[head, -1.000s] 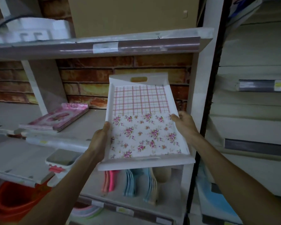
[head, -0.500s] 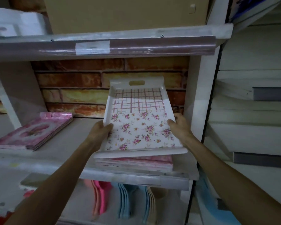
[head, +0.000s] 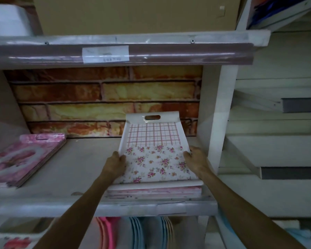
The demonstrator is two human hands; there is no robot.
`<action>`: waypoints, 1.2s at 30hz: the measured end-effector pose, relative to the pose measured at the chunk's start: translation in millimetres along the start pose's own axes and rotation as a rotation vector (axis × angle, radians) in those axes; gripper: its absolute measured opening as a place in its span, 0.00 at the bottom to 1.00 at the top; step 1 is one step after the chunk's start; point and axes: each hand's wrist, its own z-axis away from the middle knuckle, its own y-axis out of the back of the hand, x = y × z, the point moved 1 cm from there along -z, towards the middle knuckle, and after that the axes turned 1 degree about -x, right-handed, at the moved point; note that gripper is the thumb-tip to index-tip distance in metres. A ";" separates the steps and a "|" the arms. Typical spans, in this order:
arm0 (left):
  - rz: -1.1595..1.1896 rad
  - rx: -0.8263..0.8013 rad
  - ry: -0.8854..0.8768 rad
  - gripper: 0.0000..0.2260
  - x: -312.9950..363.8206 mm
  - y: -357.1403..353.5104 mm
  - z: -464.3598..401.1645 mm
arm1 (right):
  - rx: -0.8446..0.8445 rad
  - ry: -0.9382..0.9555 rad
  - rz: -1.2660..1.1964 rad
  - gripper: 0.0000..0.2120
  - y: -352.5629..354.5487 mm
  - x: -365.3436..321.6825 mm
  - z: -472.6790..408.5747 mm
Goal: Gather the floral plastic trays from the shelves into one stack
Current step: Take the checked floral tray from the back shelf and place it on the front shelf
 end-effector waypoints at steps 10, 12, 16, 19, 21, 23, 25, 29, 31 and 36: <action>-0.123 -0.031 -0.025 0.17 -16.6 -6.5 -10.3 | -0.001 -0.062 0.044 0.11 -15.9 14.4 6.4; -0.143 -0.053 -0.026 0.18 -17.8 -8.8 -11.7 | -0.007 -0.075 0.055 0.11 -15.3 17.4 6.8; -0.171 -0.073 -0.018 0.18 -19.1 -13.2 -13.1 | -0.025 -0.070 0.084 0.09 -13.5 20.6 8.1; -0.194 -0.067 -0.021 0.18 -21.1 -15.4 -14.7 | -0.008 -0.049 0.103 0.17 -13.3 21.0 7.8; -0.197 -0.074 -0.018 0.18 -22.3 -16.6 -16.2 | -0.017 -0.038 0.110 0.18 -13.6 22.3 7.3; -0.193 -0.086 -0.012 0.18 -22.8 -17.0 -17.8 | -0.034 -0.048 0.144 0.09 -13.9 24.7 5.3; -0.181 -0.106 -0.009 0.19 -24.3 -16.1 -19.3 | -0.044 -0.041 0.176 0.07 -13.2 24.4 3.4; -0.176 -0.091 -0.102 0.17 -24.0 -7.3 -18.7 | -0.010 -0.032 0.164 0.15 1.4 14.1 2.9; -0.152 -0.007 -0.228 0.17 -18.3 -1.6 -17.4 | 0.032 -0.003 0.142 0.17 12.9 9.5 5.2; 0.074 0.104 -0.530 0.13 21.5 2.3 -2.0 | 0.129 0.104 0.121 0.10 47.5 5.8 29.8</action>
